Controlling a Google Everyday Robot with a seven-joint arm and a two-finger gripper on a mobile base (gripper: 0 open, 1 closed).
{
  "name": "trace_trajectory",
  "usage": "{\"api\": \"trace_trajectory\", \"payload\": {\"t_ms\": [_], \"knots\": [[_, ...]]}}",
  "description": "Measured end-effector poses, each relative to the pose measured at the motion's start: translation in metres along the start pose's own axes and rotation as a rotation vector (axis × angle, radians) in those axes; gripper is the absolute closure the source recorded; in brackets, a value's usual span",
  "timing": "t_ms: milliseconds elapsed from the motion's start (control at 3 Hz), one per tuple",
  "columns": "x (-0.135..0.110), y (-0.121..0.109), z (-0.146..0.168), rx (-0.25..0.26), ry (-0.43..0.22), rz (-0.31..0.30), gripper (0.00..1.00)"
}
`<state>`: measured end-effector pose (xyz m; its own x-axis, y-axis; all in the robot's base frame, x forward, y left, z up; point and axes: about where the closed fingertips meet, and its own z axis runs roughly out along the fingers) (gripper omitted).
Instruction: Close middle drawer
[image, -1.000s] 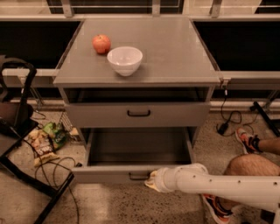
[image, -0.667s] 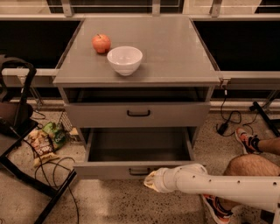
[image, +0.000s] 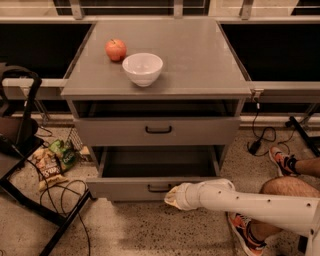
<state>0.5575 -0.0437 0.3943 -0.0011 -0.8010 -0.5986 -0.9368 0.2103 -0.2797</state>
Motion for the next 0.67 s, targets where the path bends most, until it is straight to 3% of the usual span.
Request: {"api": "trace_trajectory", "payload": {"t_ms": [333,667], "knots": [[-0.0038,-0.0335,0.0048,0.031,-0.004,-0.023,1.00],[-0.0022,-0.0428,0.0055,0.039,-0.005,-0.029,1.00]]}}
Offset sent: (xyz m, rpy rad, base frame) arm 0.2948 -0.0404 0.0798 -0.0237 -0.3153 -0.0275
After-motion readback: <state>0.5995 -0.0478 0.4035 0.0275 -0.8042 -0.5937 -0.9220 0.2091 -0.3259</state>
